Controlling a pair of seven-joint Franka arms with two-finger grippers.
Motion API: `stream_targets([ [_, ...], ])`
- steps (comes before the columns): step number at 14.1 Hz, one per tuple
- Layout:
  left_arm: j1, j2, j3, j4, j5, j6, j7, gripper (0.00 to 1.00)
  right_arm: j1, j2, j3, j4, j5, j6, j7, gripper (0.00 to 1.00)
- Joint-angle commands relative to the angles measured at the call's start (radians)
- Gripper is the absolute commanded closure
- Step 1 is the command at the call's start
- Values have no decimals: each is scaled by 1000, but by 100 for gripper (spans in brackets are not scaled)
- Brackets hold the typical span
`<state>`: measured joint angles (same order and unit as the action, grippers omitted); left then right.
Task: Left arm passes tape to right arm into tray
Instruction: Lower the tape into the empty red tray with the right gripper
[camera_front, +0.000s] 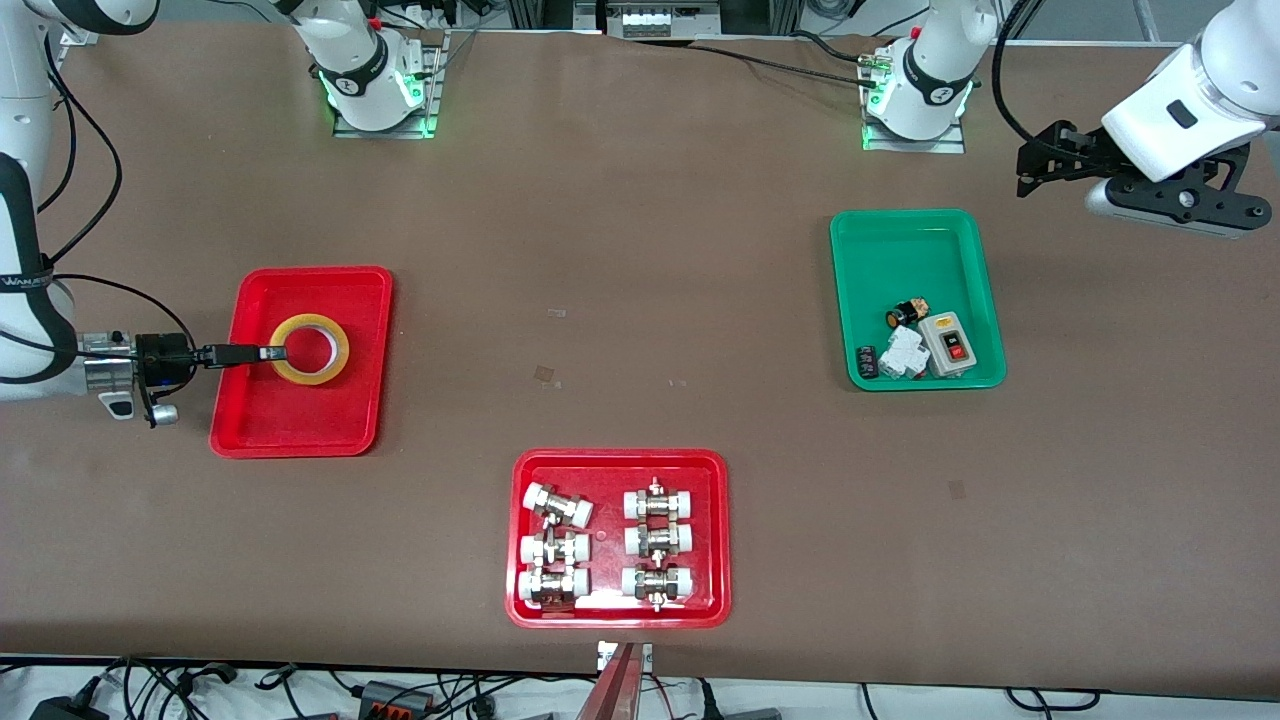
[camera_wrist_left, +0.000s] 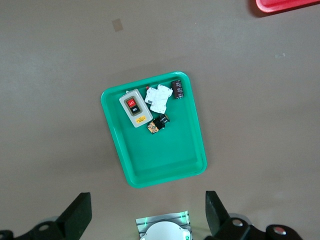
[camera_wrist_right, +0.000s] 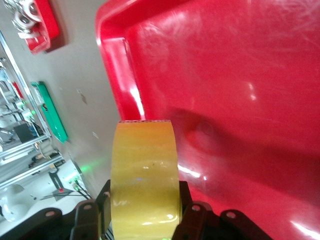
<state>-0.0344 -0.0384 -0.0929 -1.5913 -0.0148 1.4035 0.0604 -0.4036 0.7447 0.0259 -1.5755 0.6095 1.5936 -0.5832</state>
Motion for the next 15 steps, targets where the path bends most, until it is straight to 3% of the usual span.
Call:
stream_targets([
  [1, -21, 6, 38, 2, 45, 18, 29, 0, -23, 7, 23, 11, -27, 17, -38, 62],
  [3, -7, 11, 38, 13, 45, 72, 39, 0, -21, 10, 23, 11, -25, 20, -40, 47],
  [4, 7, 23, 38, 40, 44, 75, 38, 0, -20, 12, 23, 11, -17, 20, -40, 14],
  [5, 11, 38, 38, 72, 42, 74, 35, 0, -21, 16, 23, 9, -14, 20, -43, 0],
  [11, 18, 54, 38, 71, 19, 155, -82, 0, 6, 10, 23, -20, -83, 127, -116, 0],
  [15, 36, 66, 38, 48, 15, 227, -88, 0, 35, -102, 23, -11, -216, 129, -42, 0],
])
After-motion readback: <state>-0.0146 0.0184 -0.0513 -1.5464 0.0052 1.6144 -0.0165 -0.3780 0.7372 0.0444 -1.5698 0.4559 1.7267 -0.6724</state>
